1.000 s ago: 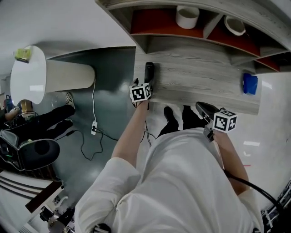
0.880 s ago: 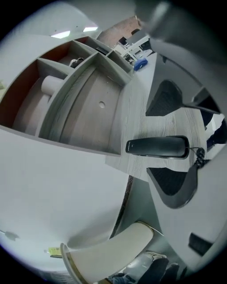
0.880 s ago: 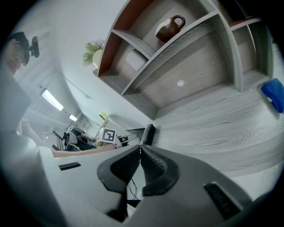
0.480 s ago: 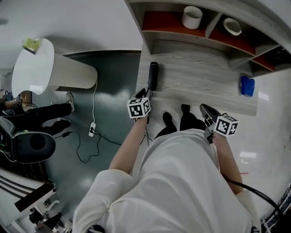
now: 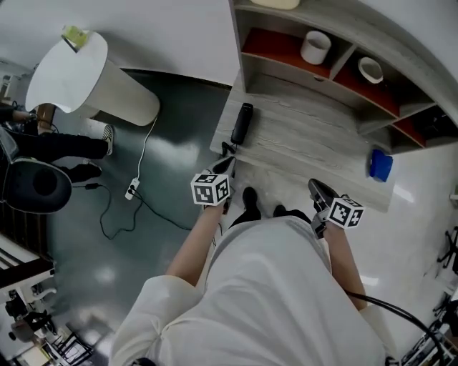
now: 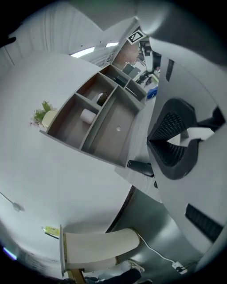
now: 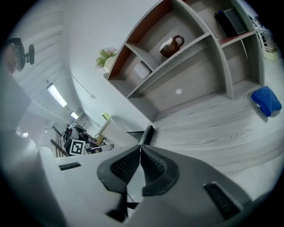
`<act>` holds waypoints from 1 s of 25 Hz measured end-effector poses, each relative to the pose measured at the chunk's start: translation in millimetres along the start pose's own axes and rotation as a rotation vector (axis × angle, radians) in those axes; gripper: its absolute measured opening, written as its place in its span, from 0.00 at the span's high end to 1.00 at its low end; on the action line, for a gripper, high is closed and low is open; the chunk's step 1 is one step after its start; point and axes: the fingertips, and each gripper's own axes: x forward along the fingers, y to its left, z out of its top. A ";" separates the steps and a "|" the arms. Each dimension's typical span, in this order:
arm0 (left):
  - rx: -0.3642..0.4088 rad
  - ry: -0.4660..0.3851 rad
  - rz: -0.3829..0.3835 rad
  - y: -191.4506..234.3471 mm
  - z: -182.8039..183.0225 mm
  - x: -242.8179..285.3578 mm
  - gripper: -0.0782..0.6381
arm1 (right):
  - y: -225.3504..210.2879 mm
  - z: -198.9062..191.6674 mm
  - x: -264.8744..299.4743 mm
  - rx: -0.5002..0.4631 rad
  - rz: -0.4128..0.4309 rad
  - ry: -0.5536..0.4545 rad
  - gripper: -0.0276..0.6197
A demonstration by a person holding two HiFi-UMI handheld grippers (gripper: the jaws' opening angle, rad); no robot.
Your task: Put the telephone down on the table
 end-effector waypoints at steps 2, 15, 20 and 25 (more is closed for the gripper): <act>-0.017 -0.009 0.008 -12.9 -7.8 -10.6 0.88 | 1.2 -0.9 -6.2 -0.026 0.019 0.031 0.93; -0.186 -0.033 0.072 -85.7 -99.0 -78.5 0.88 | -12.2 -20.7 -82.3 -0.124 0.123 0.121 0.93; -0.187 -0.051 0.071 -112.7 -114.3 -96.4 0.88 | -18.4 -42.2 -87.0 -0.147 0.165 0.173 0.93; -0.192 -0.043 0.076 -120.4 -131.2 -116.8 0.88 | -6.9 -57.8 -85.9 -0.174 0.194 0.198 0.93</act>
